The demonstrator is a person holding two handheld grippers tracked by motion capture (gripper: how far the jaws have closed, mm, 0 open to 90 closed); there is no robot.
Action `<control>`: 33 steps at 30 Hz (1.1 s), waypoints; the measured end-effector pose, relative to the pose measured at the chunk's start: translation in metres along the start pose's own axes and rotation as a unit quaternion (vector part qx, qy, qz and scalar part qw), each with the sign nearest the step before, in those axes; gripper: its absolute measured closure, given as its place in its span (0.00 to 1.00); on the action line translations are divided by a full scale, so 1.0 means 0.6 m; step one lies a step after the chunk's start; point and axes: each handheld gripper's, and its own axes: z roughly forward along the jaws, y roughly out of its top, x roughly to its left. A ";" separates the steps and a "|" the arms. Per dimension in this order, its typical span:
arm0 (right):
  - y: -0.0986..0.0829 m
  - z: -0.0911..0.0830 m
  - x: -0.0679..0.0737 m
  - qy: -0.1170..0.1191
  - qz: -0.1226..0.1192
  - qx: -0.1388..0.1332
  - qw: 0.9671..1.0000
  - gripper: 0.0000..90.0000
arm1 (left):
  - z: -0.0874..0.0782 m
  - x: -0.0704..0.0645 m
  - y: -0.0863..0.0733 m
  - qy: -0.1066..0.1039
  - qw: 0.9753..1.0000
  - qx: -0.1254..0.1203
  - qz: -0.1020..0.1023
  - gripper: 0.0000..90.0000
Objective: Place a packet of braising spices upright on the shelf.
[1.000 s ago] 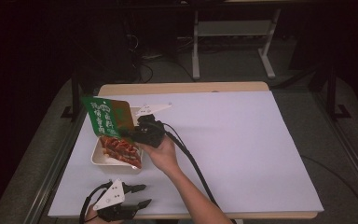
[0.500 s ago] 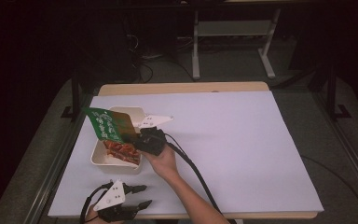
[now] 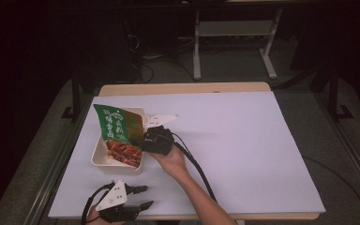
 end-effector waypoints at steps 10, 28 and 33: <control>0.004 -0.028 -0.003 0.006 0.009 0.023 1.000 0.62 | 0.000 0.003 -0.001 0.007 1.000 0.000 -0.007 0.52; 0.002 -0.088 0.001 0.014 -0.006 0.026 1.000 0.51 | 0.001 0.007 -0.001 0.012 1.000 -0.002 -0.007 0.51; -0.002 -0.103 0.000 0.013 -0.006 0.029 0.999 0.48 | 0.000 0.008 -0.001 0.011 1.000 0.002 -0.006 0.51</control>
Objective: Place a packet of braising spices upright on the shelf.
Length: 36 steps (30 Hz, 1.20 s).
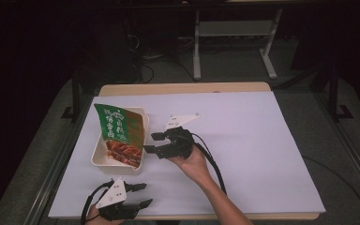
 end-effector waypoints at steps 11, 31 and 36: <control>-0.012 -0.026 -0.003 -0.008 0.001 0.007 1.000 0.45 | -0.001 0.001 0.000 0.002 1.000 0.001 0.001 0.51; -0.034 -0.066 -0.012 -0.023 0.009 0.013 1.000 0.42 | 0.000 0.002 0.000 0.002 1.000 0.003 0.000 0.50; -0.039 -0.075 -0.014 -0.025 0.011 0.013 1.000 0.42 | 0.000 0.002 0.000 0.002 1.000 0.002 0.000 0.50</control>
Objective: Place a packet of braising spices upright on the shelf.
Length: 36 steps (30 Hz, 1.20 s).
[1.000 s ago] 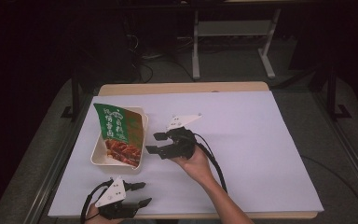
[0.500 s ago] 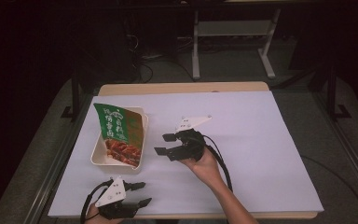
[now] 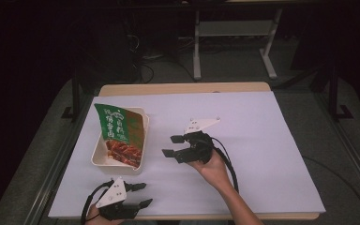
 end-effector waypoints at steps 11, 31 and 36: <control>-0.015 -0.018 -0.006 -0.008 0.006 0.005 1.000 0.41 | 0.000 0.001 0.000 0.001 1.000 0.000 0.002 0.50; -0.050 -0.056 -0.020 -0.022 0.022 0.010 0.999 0.39 | 0.000 0.000 0.001 0.002 1.000 0.005 0.003 0.50; -0.059 -0.064 -0.021 -0.025 0.030 0.009 0.999 0.38 | 0.000 0.001 0.001 0.002 1.000 0.005 0.004 0.50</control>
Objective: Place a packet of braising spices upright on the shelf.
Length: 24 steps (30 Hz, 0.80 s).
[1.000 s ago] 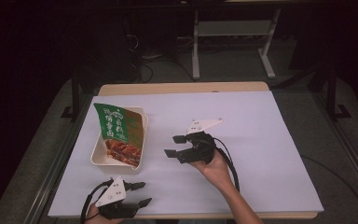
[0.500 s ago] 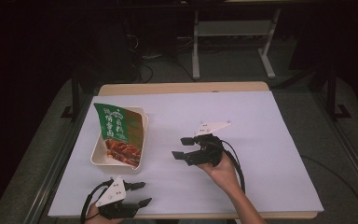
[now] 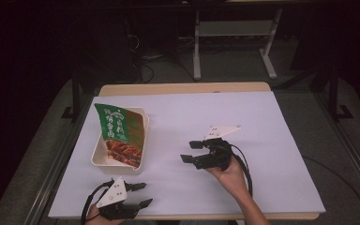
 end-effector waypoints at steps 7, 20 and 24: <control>-0.014 -0.012 -0.004 -0.006 0.006 0.005 1.000 0.38 | 0.000 0.000 0.000 0.000 1.000 -0.003 -0.006 0.50; -0.046 -0.041 -0.011 -0.022 0.016 0.012 1.000 0.38 | 0.000 0.000 0.000 0.000 1.000 -0.003 -0.007 0.50; -0.057 -0.049 -0.014 -0.028 0.022 0.015 0.999 0.37 | 0.000 0.000 0.000 0.001 1.000 -0.002 -0.008 0.50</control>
